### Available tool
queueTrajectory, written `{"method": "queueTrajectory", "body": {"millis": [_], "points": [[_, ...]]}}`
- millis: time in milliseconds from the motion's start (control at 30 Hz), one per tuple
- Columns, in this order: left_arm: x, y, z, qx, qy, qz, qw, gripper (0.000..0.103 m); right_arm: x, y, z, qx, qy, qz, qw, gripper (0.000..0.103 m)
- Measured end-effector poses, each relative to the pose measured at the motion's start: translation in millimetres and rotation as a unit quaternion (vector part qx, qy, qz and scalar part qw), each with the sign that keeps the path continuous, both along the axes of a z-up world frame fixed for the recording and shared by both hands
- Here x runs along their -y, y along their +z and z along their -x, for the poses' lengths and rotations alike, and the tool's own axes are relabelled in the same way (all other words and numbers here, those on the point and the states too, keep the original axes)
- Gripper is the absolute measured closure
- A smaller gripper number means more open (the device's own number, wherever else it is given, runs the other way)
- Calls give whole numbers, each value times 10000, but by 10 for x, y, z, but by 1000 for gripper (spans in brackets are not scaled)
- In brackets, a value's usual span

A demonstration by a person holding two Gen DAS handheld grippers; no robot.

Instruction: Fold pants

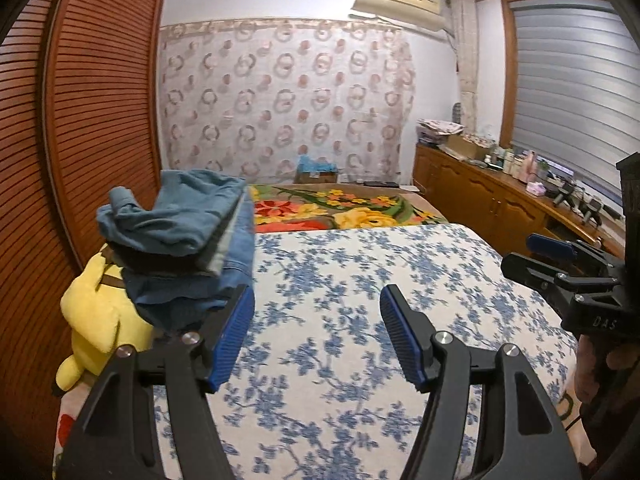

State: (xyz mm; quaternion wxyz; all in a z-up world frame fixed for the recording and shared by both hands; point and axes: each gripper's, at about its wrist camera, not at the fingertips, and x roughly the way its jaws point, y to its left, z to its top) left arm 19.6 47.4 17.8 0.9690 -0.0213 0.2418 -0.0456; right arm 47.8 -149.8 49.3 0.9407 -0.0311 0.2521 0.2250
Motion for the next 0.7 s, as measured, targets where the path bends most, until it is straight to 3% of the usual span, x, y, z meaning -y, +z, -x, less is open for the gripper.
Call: {"method": "queueTrajectory", "body": {"millis": [333,700], "points": [[324,30,29,-34,-286,35,9996,37,405,-36,227,76,-719,97,9973,15],[500,294,7,168,-341,-25,9993,36,607,191,303,201,-988,34,9949,15]]}}
